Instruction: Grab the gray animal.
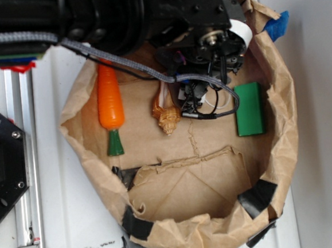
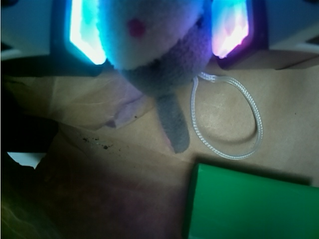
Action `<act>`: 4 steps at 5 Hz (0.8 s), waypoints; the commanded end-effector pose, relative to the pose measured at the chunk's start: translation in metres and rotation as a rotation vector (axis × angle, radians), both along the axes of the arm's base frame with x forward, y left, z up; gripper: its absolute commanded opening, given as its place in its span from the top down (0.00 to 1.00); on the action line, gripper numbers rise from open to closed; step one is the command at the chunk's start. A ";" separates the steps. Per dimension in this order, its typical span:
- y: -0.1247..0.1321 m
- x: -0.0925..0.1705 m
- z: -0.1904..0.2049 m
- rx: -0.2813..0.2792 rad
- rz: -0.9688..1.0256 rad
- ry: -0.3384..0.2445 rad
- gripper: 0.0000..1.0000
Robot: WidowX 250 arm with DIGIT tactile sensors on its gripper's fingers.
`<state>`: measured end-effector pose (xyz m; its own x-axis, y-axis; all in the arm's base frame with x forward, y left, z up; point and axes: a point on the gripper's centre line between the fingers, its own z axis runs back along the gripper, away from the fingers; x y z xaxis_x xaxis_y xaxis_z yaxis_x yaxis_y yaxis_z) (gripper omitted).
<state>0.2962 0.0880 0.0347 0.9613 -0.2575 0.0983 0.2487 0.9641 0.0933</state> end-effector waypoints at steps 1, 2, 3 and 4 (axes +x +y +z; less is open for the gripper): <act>-0.005 0.004 0.008 0.004 0.005 -0.033 1.00; -0.006 0.005 0.012 -0.005 0.009 -0.035 1.00; -0.035 0.000 0.058 0.003 0.040 -0.137 1.00; -0.061 -0.022 0.109 -0.022 0.091 -0.166 1.00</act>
<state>0.2694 0.0357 0.1261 0.9671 -0.1577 0.1995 0.1434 0.9861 0.0844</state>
